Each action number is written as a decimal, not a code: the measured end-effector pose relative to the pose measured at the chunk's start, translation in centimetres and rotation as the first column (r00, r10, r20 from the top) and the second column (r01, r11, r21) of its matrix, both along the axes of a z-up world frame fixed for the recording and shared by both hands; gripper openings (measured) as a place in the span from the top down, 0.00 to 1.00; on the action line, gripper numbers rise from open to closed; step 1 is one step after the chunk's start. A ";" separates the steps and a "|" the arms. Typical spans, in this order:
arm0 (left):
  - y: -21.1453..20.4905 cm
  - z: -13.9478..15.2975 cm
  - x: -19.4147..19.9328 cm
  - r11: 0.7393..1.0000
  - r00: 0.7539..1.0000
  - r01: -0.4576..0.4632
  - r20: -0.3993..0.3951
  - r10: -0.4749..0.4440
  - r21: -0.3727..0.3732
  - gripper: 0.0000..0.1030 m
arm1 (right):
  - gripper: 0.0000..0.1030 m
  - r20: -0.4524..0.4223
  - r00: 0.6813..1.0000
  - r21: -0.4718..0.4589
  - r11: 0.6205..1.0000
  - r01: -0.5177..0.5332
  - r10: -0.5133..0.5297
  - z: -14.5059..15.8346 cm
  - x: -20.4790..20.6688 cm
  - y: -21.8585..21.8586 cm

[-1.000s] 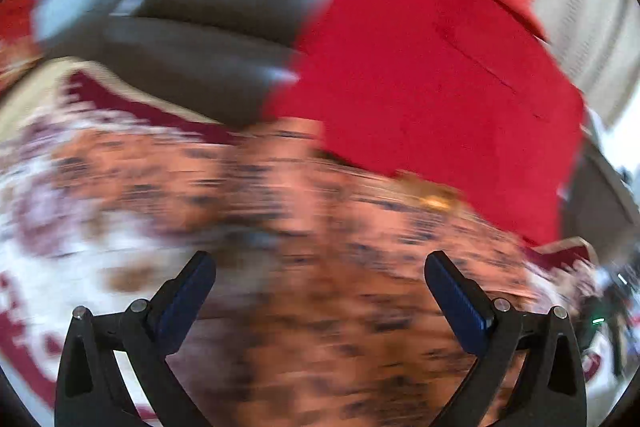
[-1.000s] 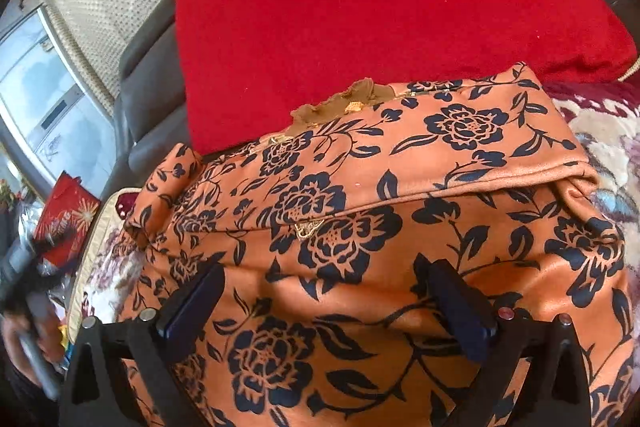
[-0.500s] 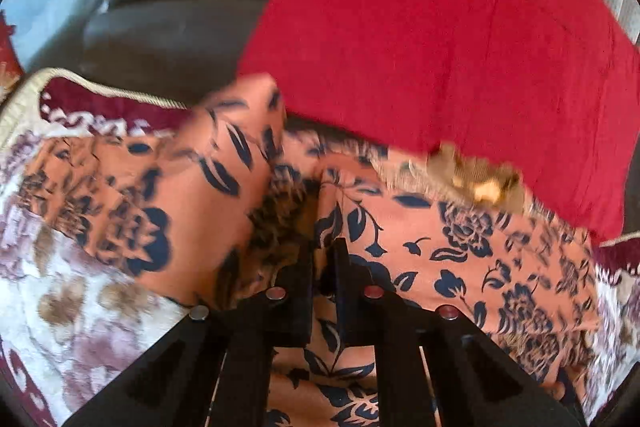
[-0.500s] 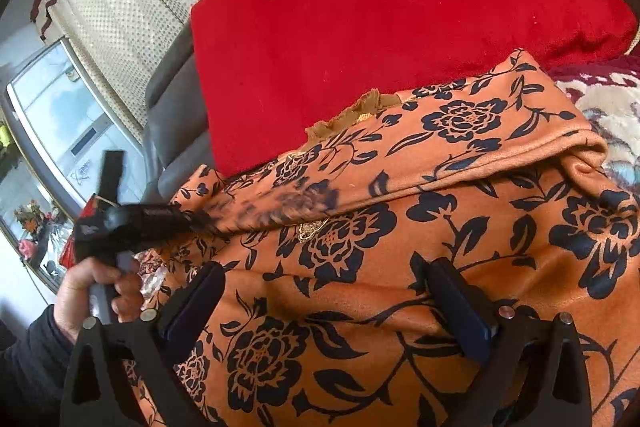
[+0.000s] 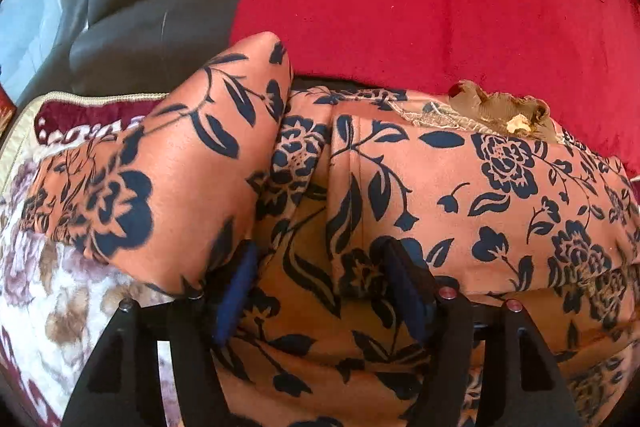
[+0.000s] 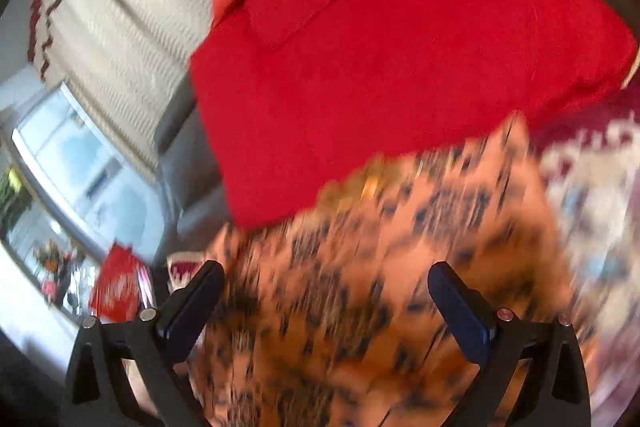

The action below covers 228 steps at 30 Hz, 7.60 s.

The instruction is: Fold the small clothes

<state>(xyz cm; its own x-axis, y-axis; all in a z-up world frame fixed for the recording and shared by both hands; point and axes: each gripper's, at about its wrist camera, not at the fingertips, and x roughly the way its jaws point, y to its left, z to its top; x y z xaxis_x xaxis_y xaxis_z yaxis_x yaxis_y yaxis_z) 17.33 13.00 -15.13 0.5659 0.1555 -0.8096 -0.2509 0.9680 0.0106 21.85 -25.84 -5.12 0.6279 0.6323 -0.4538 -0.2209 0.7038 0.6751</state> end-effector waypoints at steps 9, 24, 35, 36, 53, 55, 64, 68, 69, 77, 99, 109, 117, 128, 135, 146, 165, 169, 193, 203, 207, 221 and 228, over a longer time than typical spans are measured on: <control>3.2 4.8 -3.4 0.979 0.993 0.067 0.111 -0.046 -0.193 0.34 | 0.03 -0.255 0.944 -0.063 0.978 0.199 -0.208 -6.9 6.6 -5.7; 33.0 -1.9 -12.3 0.474 0.684 -0.525 -0.019 0.729 -0.707 0.16 | 0.03 -0.044 0.999 -0.355 0.935 -0.008 -0.009 -7.1 -4.9 6.0; 34.0 2.1 -9.6 0.611 0.696 -0.613 0.024 0.718 -0.501 0.95 | 0.02 -0.057 0.998 -0.339 0.941 -0.014 -0.005 -7.9 -4.7 5.9; 32.4 4.8 -9.2 0.665 0.717 -0.580 0.094 0.691 -0.471 0.95 | 0.02 -0.054 0.999 -0.334 0.942 -0.013 -0.005 -7.9 -4.7 5.8; -14.8 21.9 1.3 0.884 0.863 0.427 0.379 -0.334 -0.193 0.66 | 0.01 -0.014 1.000 -0.129 0.992 -0.005 0.003 -8.3 -5.2 3.4; -17.3 17.3 2.6 0.880 0.891 0.441 0.204 -0.406 -0.176 0.32 | 0.01 -0.010 1.000 -0.102 0.995 -0.010 0.009 -8.4 -5.2 3.0; -2.5 11.1 -3.4 0.986 0.988 0.114 0.116 -0.100 -0.123 0.32 | 0.01 -0.062 0.998 -0.037 0.999 -0.024 0.022 -7.3 -5.3 1.9; 4.2 8.5 -5.7 0.988 0.995 -0.017 0.090 0.031 -0.155 0.32 | 0.01 -0.070 0.997 0.086 0.996 0.023 -0.017 -4.1 -4.4 -0.6; 5.3 7.9 -6.1 0.984 0.995 -0.041 0.080 0.055 -0.171 0.32 | 0.01 -0.077 0.997 0.128 0.991 0.036 -0.026 -3.1 -3.4 -1.4; 8.8 5.0 -7.4 0.953 0.989 -0.106 0.071 0.131 -0.282 0.32 | 0.02 -0.366 0.925 0.032 0.992 0.125 -0.105 -6.2 4.8 -2.6; 5.3 1.5 -1.9 0.984 0.998 0.000 0.055 0.010 -0.179 0.26 | 0.23 -0.154 0.981 -0.230 0.970 0.082 -0.119 1.2 4.4 -0.4; 6.6 0.1 -1.7 0.971 0.998 -0.040 0.043 0.051 -0.236 0.13 | 0.17 -0.289 0.957 -0.170 0.985 -0.029 -0.022 -6.0 6.5 2.7; 5.0 2.7 -4.7 0.983 0.999 -0.032 0.035 0.039 -0.179 0.13 | 0.17 -0.225 0.974 -0.189 0.982 -0.031 -0.013 -3.3 -6.3 0.1; 3.5 4.2 -21.4 0.967 0.997 -0.031 0.062 0.048 -0.253 0.13 | 0.17 -0.257 0.964 -0.153 0.988 0.028 -0.067 -6.1 -14.5 -4.1; 3.1 0.0 -23.8 0.969 0.996 -0.060 -0.079 0.042 -0.242 0.13 | 0.15 -0.284 0.956 -0.099 0.994 0.045 -0.072 -7.8 -16.3 -4.6; 3.6 0.2 -24.0 0.965 0.994 -0.077 -0.089 0.057 -0.250 0.13 | 0.15 -0.305 0.948 -0.079 0.994 0.069 -0.091 -7.6 -17.6 -5.3; 3.5 0.0 -27.0 0.949 0.989 -0.112 -0.127 0.077 -0.295 0.13 | 0.15 -0.331 0.943 0.034 0.999 0.036 -0.023 -7.6 -20.3 -8.2; 3.8 0.3 -27.8 0.940 0.990 -0.120 -0.107 0.090 -0.319 0.13 | 0.15 -0.291 0.955 -0.030 0.999 0.042 -0.049 -5.2 -21.6 -9.8; 2.2 -0.6 -27.8 0.977 0.985 -0.101 -0.157 0.072 -0.189 0.13 | 0.54 -0.449 0.893 -0.100 0.991 -0.083 0.029 -9.8 -22.1 -10.8; 1.9 -0.5 -27.8 0.980 0.987 -0.083 -0.151 0.056 -0.181 0.21 | 0.23 -0.442 0.888 -0.191 0.953 -0.233 0.129 -9.1 -21.4 -7.2; 1.4 -0.2 -27.8 0.984 0.989 -0.049 -0.144 0.024 -0.171 0.40 | 0.23 -0.439 0.889 -0.208 0.947 -0.244 0.132 -9.1 -21.4 -6.7; 2.3 5.2 -28.4 0.975 1.000 0.028 0.006 -0.027 -0.221 0.93 | 0.91 -0.407 0.901 -0.001 0.987 -0.162 0.148 -6.3 -22.2 -9.9; 2.3 0.6 -27.5 0.961 0.993 -0.038 -0.118 0.006 -0.275 0.83 | 0.86 -0.561 0.818 0.086 0.992 -0.093 0.126 -12.2 -21.5 -10.8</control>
